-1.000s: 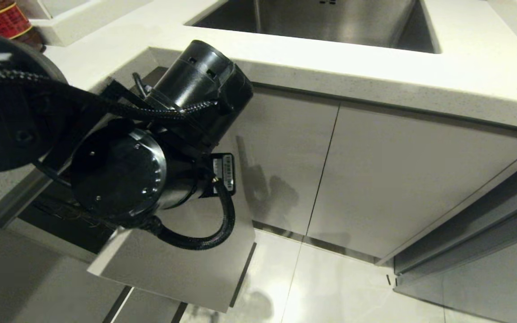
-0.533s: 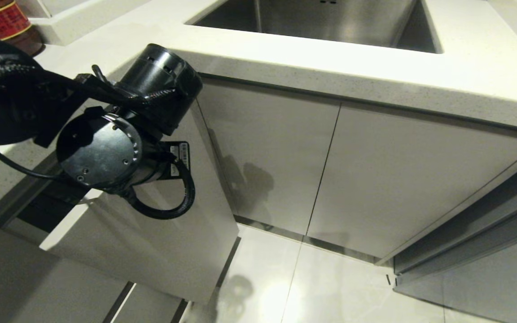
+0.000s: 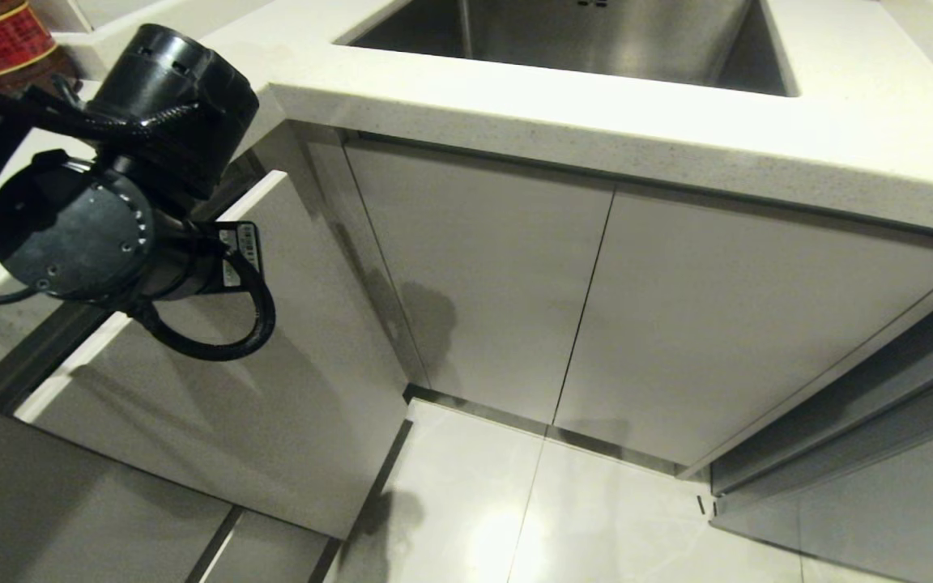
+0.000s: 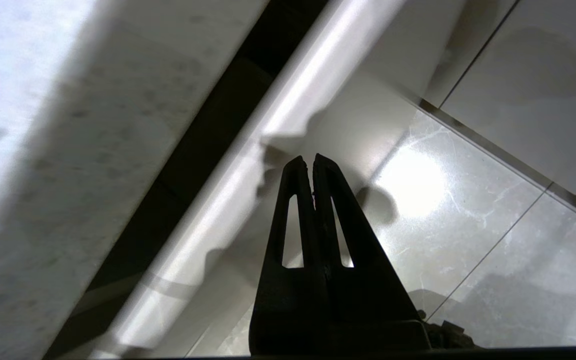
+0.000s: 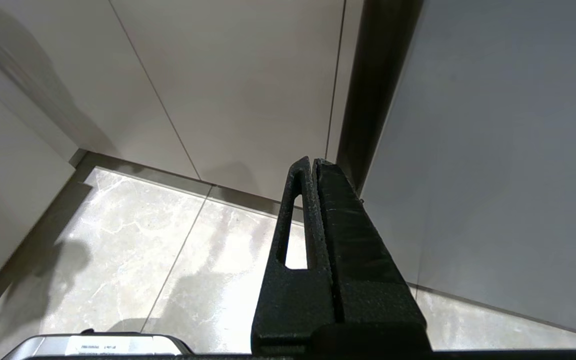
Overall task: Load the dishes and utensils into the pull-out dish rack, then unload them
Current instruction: Close the cupboard
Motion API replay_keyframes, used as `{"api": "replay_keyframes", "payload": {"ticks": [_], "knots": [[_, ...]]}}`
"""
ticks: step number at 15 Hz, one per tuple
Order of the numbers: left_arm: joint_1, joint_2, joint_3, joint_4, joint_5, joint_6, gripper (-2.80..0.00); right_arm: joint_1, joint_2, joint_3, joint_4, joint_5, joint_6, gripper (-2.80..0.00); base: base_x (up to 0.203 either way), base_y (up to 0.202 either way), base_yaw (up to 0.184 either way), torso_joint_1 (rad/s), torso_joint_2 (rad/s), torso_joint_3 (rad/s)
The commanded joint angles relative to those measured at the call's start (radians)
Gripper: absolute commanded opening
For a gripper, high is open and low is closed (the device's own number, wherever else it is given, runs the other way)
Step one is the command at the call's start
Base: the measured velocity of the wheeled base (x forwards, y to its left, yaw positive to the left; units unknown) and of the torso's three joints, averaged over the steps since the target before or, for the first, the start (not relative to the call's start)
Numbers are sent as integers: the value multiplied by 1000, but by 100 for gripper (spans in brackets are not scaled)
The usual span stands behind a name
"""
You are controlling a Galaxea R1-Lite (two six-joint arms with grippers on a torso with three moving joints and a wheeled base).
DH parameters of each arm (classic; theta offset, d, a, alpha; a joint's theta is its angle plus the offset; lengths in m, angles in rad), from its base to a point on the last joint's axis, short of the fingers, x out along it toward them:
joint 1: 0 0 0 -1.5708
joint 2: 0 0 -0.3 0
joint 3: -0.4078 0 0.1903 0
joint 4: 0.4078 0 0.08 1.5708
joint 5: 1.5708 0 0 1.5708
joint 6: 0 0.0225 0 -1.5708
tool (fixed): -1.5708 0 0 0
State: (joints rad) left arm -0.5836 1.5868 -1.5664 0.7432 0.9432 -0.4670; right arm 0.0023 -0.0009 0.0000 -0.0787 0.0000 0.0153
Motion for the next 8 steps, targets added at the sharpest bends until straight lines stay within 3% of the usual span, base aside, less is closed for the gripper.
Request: {"api": "replay_keyframes", "payload": {"ticks": [1, 8], "knots": [[1, -10, 2, 4, 4, -2, -280, 1, 1, 26, 0, 0, 0, -280, 0, 0, 0, 0, 0, 0], [-107, -68, 21, -2, -13, 4, -280, 1, 1, 26, -1, 0, 0, -280, 0, 0, 0, 0, 0, 0]]}}
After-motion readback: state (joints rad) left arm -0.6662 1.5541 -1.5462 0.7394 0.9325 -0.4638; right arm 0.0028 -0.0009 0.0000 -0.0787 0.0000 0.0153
